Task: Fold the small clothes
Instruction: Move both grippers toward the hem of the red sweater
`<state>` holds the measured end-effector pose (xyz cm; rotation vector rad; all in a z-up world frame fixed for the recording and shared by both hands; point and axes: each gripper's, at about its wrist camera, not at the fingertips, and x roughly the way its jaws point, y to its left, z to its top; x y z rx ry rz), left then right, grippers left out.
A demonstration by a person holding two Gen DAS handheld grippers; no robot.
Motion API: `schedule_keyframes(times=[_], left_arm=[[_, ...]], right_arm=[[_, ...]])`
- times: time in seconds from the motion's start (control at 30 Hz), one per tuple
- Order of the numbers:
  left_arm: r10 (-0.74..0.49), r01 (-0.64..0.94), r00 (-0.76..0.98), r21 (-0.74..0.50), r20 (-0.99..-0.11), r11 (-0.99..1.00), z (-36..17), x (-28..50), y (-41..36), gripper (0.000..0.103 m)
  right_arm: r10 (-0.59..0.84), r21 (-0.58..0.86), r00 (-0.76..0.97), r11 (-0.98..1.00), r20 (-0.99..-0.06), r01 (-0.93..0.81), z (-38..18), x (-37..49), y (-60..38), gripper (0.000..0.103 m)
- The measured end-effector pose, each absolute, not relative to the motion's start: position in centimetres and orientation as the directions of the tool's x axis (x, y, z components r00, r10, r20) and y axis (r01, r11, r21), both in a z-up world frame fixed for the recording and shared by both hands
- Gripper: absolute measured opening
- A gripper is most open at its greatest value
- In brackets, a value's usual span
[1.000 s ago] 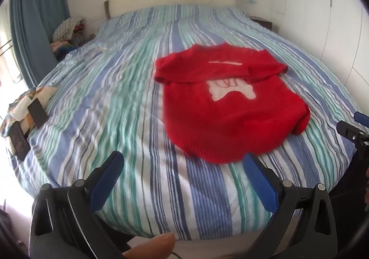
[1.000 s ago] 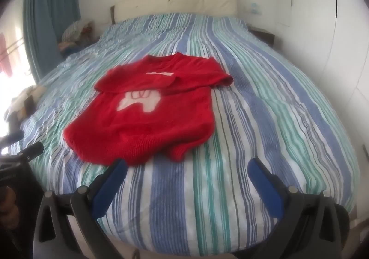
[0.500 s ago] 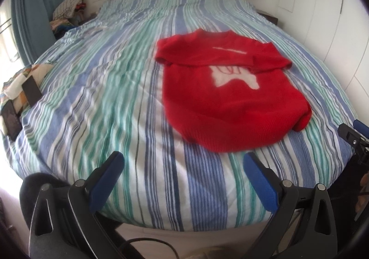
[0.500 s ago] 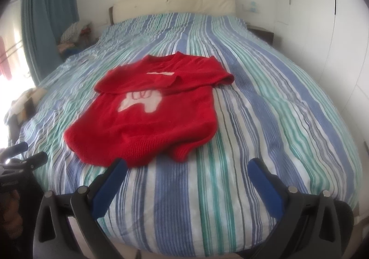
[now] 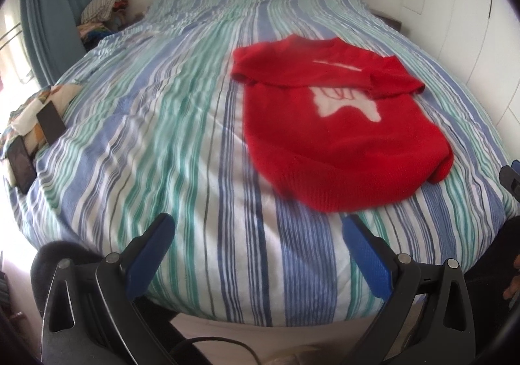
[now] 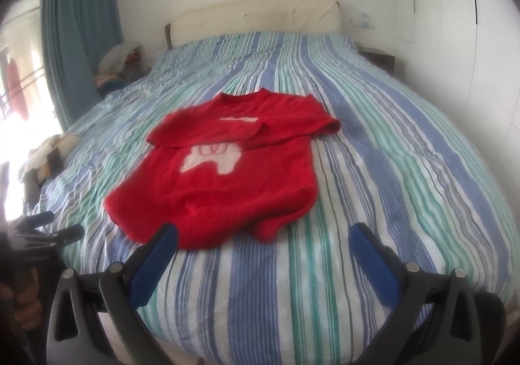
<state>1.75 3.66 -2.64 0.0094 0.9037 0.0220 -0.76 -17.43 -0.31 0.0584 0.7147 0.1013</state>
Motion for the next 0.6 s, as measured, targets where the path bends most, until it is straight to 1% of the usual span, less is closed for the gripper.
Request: schedule_keyframes(times=[0.17, 0.37, 0.6], left_arm=[[0.001, -0.004, 0.63, -0.003, -0.777, 1.0, -2.3, 1.6, 3.6, 0.103], [0.03, -0.017, 0.622, 0.024, -0.782, 1.0, -2.6, 1.8, 3.6, 0.103], [0.033, -0.037, 0.598, 0.013, -0.801, 0.999, -3.4, 1.9, 4.1, 0.103]], right_arm=[[0.163, 0.106, 0.725, 0.987, -0.669, -0.123, -0.5, -0.6, -16.9, 0.103], [0.159, 0.122, 0.692, 0.987, -0.704, -0.103, -1.2, -0.2, -17.0, 0.103], [0.174, 0.148, 0.681, 0.984, -0.711, -0.096, -1.4, -0.2, -17.5, 0.103]])
